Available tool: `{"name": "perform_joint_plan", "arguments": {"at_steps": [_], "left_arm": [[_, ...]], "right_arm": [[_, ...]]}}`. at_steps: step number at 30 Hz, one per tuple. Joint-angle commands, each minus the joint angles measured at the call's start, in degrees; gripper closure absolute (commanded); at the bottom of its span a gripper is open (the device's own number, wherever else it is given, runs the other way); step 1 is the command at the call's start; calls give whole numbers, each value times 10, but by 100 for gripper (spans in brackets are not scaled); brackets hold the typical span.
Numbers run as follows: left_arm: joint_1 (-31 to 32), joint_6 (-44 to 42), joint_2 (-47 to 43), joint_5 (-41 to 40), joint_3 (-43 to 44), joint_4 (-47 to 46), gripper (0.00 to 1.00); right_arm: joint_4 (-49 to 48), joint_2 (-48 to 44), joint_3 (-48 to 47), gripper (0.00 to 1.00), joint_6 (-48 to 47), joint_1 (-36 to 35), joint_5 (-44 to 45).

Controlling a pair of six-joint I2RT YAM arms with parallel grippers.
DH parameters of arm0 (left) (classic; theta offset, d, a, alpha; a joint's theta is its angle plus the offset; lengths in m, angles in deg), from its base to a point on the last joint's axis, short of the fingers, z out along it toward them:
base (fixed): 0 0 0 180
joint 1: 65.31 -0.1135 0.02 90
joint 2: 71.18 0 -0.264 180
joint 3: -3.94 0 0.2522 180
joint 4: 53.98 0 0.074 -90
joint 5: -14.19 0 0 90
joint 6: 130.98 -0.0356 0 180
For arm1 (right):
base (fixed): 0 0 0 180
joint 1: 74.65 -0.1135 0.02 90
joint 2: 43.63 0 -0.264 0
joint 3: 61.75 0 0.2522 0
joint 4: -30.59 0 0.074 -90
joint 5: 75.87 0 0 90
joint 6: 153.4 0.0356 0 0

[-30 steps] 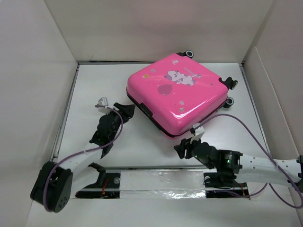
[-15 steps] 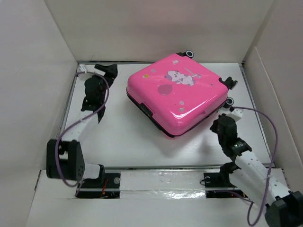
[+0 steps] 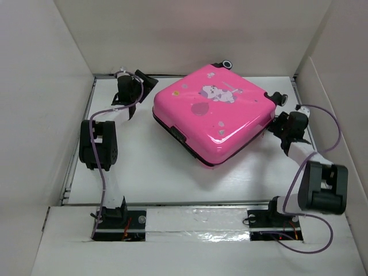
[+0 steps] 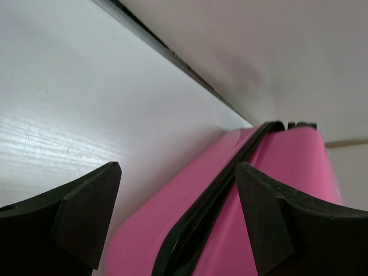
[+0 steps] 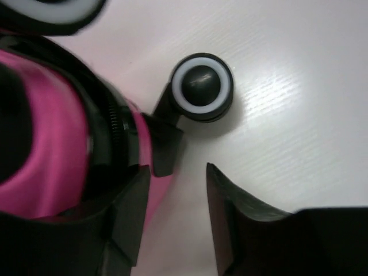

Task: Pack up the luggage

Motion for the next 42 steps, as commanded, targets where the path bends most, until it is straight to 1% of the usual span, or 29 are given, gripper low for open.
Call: {"name": "perform_joint_plan", "arguments": {"at_steps": [1, 2, 3, 4, 5, 6, 9, 10, 12, 13, 15, 16, 18, 20, 23, 24, 25, 27, 28, 30, 31, 32, 33, 34, 35, 36, 39, 40, 42], "left_arm": [[-2, -5, -9, 50, -22, -51, 22], [-2, 1, -16, 46, -44, -68, 23], [-2, 20, -23, 44, -70, -119, 23], [-2, 30, -37, 42, -125, -147, 24], [3, 37, -42, 37, -146, -172, 24], [8, 45, -45, 35, -163, -200, 24], [28, 51, -50, 37, -207, -240, 25], [35, 60, -61, 37, -242, -261, 25], [57, 65, -78, 31, -283, -309, 26], [65, 65, -106, 25, -332, -326, 26], [90, 59, -142, -4, -379, -349, 27], [97, 56, -179, -12, -422, -353, 27], [123, 47, -219, -31, -463, -363, 28], [143, 34, -282, -56, -511, -357, 28], [184, 21, -372, -88, -557, -327, 28], [192, 11, -395, -96, -564, -295, 28], [204, 8, -451, -106, -583, -278, 28], [204, 10, -507, -141, -603, -241, 27], [210, 8, -560, -144, -617, -231, 27], [210, 1, -607, -158, -618, -182, 25], [210, -12, -645, -162, -614, -169, 22], [210, -21, -659, -188, -604, -152, 21], [210, -27, -670, -212, -591, -104, 19], [203, -27, -679, -229, -564, -85, 15], [177, -20, -673, -245, -533, -72, 13], [161, -16, -673, -239, -533, -73, 13], [120, -1, -603, -210, -452, -82, 11], [95, 2, -545, -203, -395, -75, 9], [59, 6, -477, -130, -333, -69, 8]], "right_arm": [[-60, 88, -112, 45, -62, -38, -166], [-31, 110, -134, 44, -77, -52, -177], [-22, 128, -152, 42, -90, -67, -185], [-14, 152, -167, 41, -99, -94, -191], [-11, 159, -185, 40, -109, -106, -191], [-15, 166, -189, 39, -110, -117, -191], [-34, 181, -196, 37, -110, -150, -206], [-35, 182, -197, 37, -112, -157, -203], [-34, 188, -203, 37, -120, -169, -209], [-30, 190, -206, 37, -125, -177, -214], [-23, 189, -207, 37, -135, -184, -216], [-21, 189, -205, 37, -138, -190, -216], [-21, 183, -202, 37, -141, -195, -220], [-26, 179, -193, 37, -144, -195, -225], [-21, 162, -179, 37, -146, -200, -227], [-21, 156, -172, 37, -146, -200, -227], [-22, 138, -163, 37, -145, -200, -221], [-31, 117, -128, 37, -141, -200, -216], [-35, 106, -116, 37, -139, -200, -213], [-43, 77, -86, 36, -130, -195, -209], [-44, 69, -78, 35, -128, -186, -199], [-43, 53, -72, 34, -125, -180, -194], [-42, 47, -63, 32, -123, -168, -188], [-42, 41, -59, 31, -120, -162, -180], [-45, 32, -52, 30, -115, -156, -178], [-48, 28, -52, 30, -112, -149, -178], [-54, 15, -43, 28, -105, -149, -173], [-54, 14, -41, 27, -105, -149, -173], [-50, 9, -38, 25, -108, -144, -174]]}}
